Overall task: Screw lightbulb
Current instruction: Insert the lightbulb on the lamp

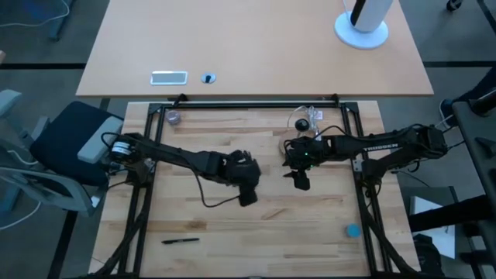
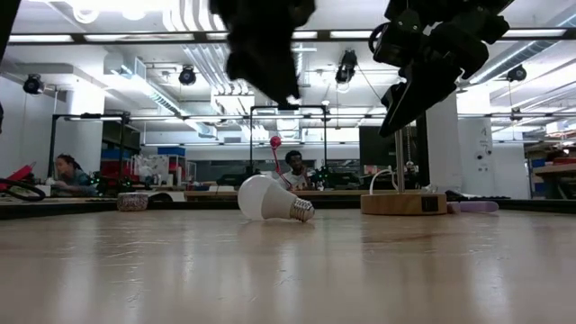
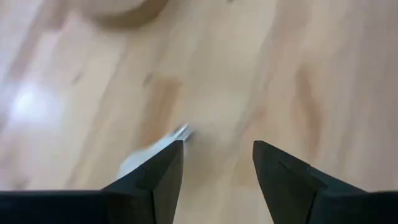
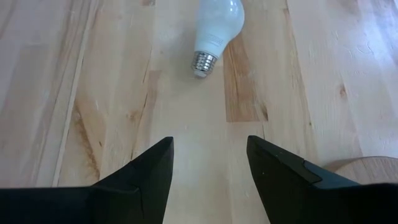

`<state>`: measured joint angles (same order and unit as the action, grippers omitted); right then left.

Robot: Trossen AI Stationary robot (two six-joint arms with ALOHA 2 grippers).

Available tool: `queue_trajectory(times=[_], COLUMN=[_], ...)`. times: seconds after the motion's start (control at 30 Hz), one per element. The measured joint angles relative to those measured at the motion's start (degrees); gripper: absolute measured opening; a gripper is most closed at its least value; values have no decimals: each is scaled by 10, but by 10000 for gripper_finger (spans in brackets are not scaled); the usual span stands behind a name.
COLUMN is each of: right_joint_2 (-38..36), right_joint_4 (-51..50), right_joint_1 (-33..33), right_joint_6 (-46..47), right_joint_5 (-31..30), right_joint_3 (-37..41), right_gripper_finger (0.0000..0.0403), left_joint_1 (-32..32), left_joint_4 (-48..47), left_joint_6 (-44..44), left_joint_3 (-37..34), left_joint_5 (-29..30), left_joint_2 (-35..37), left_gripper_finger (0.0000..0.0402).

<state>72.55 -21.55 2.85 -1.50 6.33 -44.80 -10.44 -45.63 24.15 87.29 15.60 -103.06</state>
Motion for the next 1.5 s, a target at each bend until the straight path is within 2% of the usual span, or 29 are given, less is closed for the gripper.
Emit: queue_trajectory(times=[0.23, 0.37, 0.5, 0.7, 0.87, 1.07, 1.2, 1.33, 1.5], right_joint_2=[0, 0, 0, 0, 0, 14, 50, 117, 214], right_joint_4=[12, 13, 47, 113, 117, 156, 256, 385, 394], right_joint_1=[0, 0, 0, -1, -6, -19, -39, -43, -40], right_joint_6=[0, 0, -1, 29, 12, 19, 37, 49, 64], right_joint_5=[0, 0, 0, 1, 2, 2, 2, -4, -47], right_joint_3=[0, 0, 0, 0, 0, 16, 53, 64, 11], right_gripper_finger=[199, 199, 199, 199, 199, 199, 199, 199, 199], left_joint_1=[-19, -31, -52, -85, -98, -97, -99, -104, -105], left_joint_4=[-62, -91, -107, -104, -93, -94, -90, -93, -93], left_joint_6=[30, 89, 152, 232, 314, 263, 222, 174, 168], left_joint_3=[-1, -1, -9, -63, -102, -107, -96, -103, -148], left_joint_5=[38, 52, 108, 163, 173, 186, 216, 270, 307], left_joint_2=[12, 21, 23, 23, 29, 32, 37, 37, 42], left_gripper_finger=[185, 185, 185, 185, 185, 185, 185, 185, 185])
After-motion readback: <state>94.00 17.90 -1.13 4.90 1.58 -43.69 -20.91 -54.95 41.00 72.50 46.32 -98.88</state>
